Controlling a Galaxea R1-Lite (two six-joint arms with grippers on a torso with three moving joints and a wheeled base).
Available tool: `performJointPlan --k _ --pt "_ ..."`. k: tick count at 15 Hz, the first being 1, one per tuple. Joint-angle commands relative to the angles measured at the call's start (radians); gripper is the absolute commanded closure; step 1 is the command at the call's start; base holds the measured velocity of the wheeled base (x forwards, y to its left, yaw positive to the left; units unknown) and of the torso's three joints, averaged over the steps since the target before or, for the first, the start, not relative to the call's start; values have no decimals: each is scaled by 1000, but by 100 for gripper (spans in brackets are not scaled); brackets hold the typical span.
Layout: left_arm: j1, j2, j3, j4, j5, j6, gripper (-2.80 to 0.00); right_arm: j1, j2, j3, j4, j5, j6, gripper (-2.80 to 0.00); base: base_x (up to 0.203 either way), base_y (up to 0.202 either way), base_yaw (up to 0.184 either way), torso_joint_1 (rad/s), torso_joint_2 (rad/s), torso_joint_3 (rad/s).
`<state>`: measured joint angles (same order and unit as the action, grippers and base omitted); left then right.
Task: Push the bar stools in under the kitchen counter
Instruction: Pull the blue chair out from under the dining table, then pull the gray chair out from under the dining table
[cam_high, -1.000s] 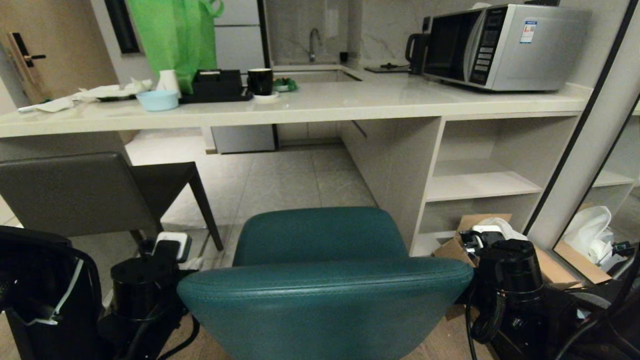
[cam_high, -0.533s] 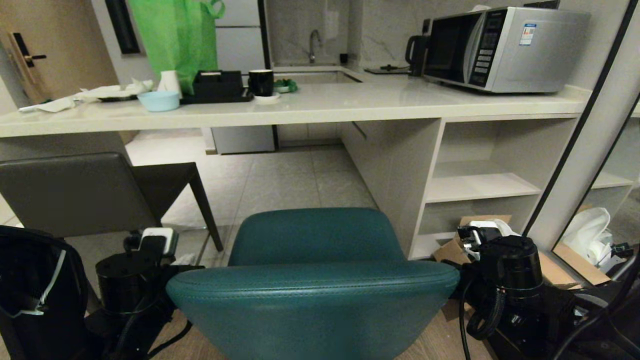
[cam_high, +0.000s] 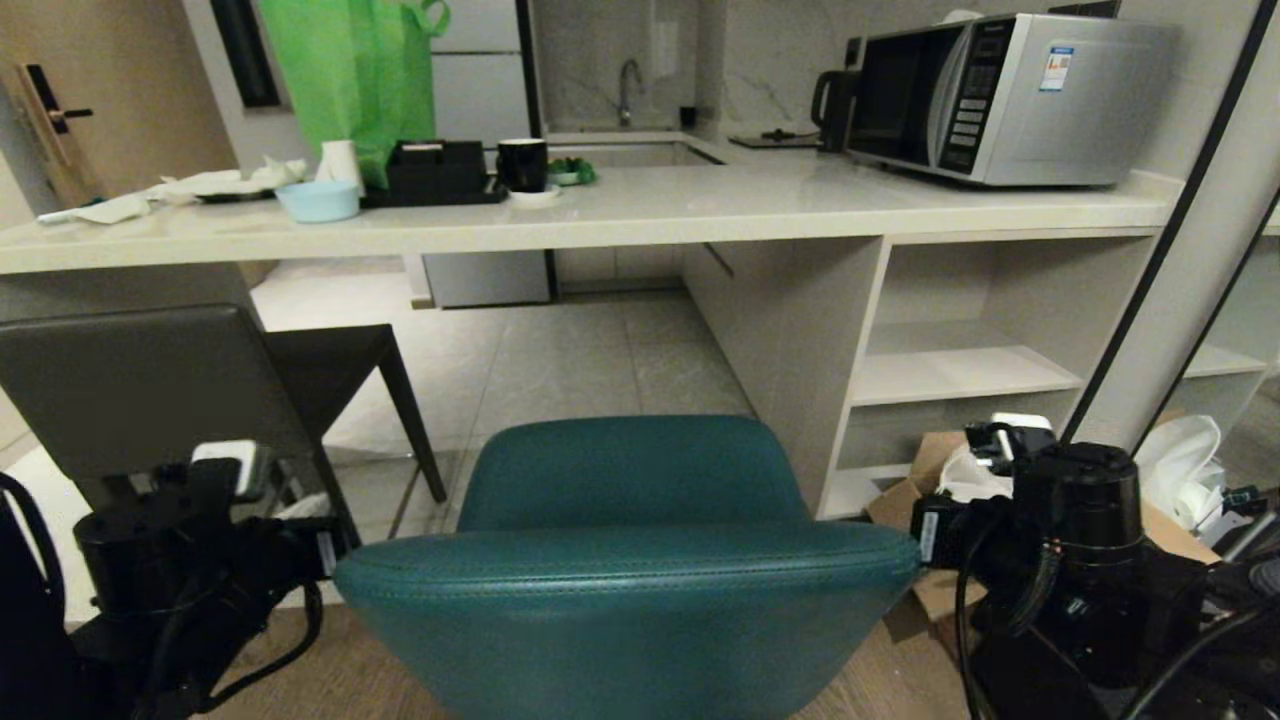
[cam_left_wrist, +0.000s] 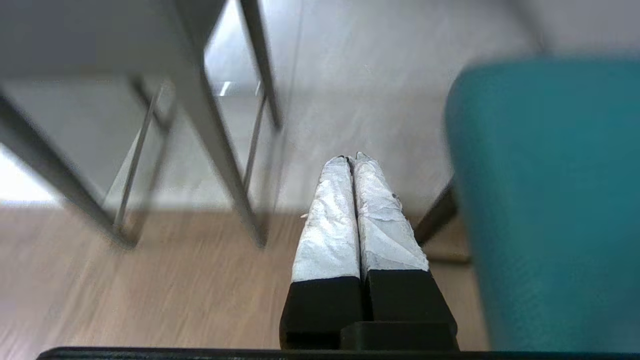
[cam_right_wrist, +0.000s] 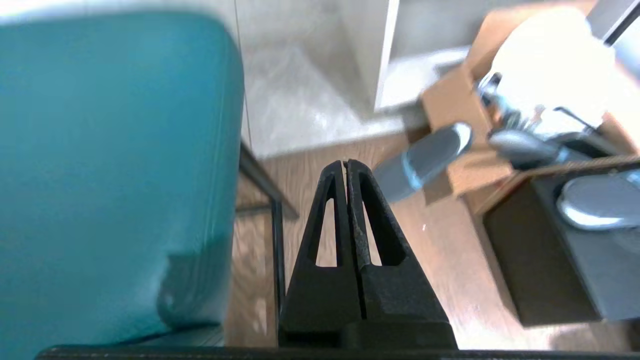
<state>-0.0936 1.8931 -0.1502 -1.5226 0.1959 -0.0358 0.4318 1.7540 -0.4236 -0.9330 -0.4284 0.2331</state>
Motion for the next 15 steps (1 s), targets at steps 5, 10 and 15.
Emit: performJointPlan --k 5,10,15 --pt "76 -436 38 91 -100 43 0 -29 -531 -69 323 -1 -58 0 0 0 0 0 0 0" --pt "96 -992 -153 923 -106 47 0 -217 -1001 -229 810 -6 -238 0 0 0 0 0 0 0" --pt "122 -1440 -313 1387 -102 6 0 -417 -1298 -257 984 5 -330 0 0 0 0 0 0 0"
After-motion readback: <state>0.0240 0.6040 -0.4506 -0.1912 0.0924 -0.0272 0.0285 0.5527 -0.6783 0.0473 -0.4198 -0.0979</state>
